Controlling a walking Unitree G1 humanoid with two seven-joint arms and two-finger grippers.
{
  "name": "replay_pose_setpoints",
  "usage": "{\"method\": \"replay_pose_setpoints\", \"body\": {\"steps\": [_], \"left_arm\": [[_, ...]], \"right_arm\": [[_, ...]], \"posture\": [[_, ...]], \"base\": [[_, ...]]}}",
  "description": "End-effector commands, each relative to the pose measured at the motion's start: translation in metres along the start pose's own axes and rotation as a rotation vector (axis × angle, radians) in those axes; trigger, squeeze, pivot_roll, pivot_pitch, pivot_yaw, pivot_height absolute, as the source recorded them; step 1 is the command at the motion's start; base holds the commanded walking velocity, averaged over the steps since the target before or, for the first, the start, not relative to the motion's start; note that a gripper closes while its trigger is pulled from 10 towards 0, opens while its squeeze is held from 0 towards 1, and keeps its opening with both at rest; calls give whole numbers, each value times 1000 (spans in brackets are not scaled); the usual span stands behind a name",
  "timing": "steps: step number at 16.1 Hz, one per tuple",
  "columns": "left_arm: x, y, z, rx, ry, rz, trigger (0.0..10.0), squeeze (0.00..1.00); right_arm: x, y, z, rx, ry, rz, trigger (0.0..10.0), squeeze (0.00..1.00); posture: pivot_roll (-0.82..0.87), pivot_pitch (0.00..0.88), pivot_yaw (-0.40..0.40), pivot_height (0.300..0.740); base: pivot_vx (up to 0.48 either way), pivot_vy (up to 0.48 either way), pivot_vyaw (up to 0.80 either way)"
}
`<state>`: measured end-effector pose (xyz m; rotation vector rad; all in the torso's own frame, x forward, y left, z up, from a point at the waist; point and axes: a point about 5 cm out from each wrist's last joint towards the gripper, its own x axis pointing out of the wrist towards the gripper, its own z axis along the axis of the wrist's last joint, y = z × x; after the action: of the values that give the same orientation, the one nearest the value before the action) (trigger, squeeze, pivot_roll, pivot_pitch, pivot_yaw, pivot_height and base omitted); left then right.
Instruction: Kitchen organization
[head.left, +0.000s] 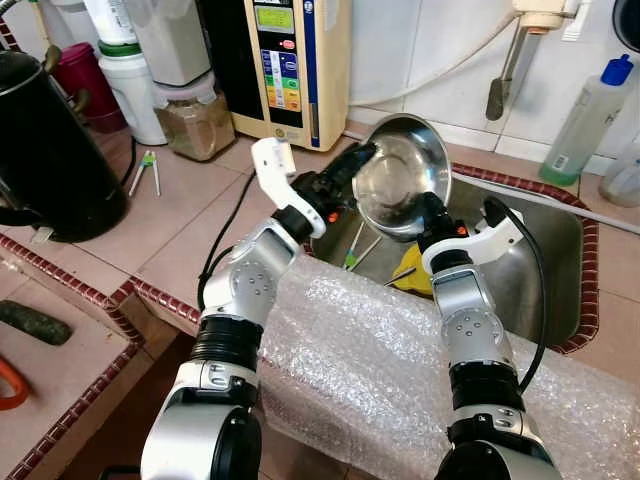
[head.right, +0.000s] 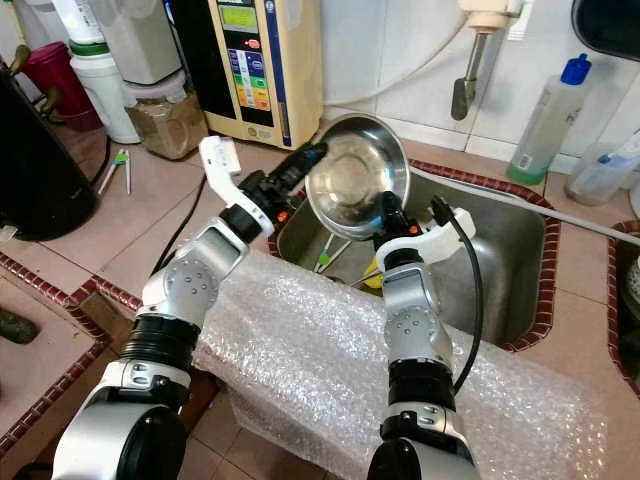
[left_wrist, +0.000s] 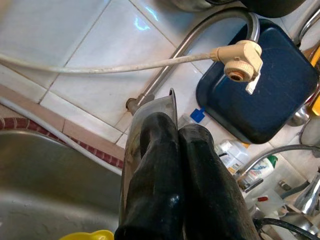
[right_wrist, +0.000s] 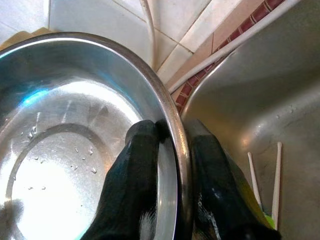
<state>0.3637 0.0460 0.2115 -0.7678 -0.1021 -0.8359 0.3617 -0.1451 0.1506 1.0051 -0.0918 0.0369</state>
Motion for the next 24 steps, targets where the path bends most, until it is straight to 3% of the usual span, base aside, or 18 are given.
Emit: {"method": "replay_pose_setpoints", "body": {"steps": [1, 4, 5, 9, 10, 11, 12, 13, 17, 21, 23, 24], "left_arm": [[2, -5, 0, 5, -22, -17, 0, 0], [0, 0, 1, 35, -21, 20, 0, 0], [-2, 7, 0, 86, -1, 75, 0, 0], [-10, 23, -7, 163, 48, 164, 0, 0], [-11, 25, -8, 173, 57, 176, 706, 0], [-12, 28, -11, 199, 84, 202, 10000, 0], [-12, 28, -12, 196, 88, 203, 10000, 463], [-14, 30, -14, 195, 105, 204, 10000, 1000], [-19, 38, -18, 227, 159, 250, 10000, 1000], [-30, 45, -33, 298, 292, 263, 10000, 1000], [-39, 50, -40, 333, 331, 271, 10000, 1000], [-47, 53, -47, 337, 370, 277, 10000, 1000]], "right_arm": [[0, -6, 6, 0, -32, -42, 0, 0], [0, -8, 12, 1, -58, -58, 0, 0], [0, -10, 17, -14, -80, -76, 0, 0], [3, -18, 31, -29, -146, -160, 0, 0], [3, -18, 31, -33, -145, -165, 0, 0], [2, -20, 31, -40, -143, -173, 0, 0], [1, -21, 31, -43, -144, -178, 0, 0], [0, -23, 30, -46, -146, -189, 0, 0], [3, -24, 33, -72, -154, -224, 0, 0], [4, -41, 46, -276, -163, -372, 0, 0], [5, -48, 56, -422, -168, -373, 0, 0], [5, -56, 63, -432, -170, -405, 0, 0]], "posture": [[-25, 33, 96, 740], [-25, 34, 96, 740], [-30, 34, 95, 740], [-35, 39, 93, 740], [-35, 39, 93, 740], [-33, 43, 88, 740], [-33, 44, 87, 740], [-32, 45, 87, 740], [-34, 48, 87, 740], [-35, 45, 85, 740], [-29, 40, 86, 740], [-29, 39, 86, 740]], "base": [[0, 0, 0], [0, 0, 0], [0, 0, 0], [0, 0, 0], [0, 0, 0], [0, 0, 0], [0, 0, 0], [0, 0, 0], [0, 0, 0], [0, 0, 0], [0, 0, 0], [0, 0, 0]]}}
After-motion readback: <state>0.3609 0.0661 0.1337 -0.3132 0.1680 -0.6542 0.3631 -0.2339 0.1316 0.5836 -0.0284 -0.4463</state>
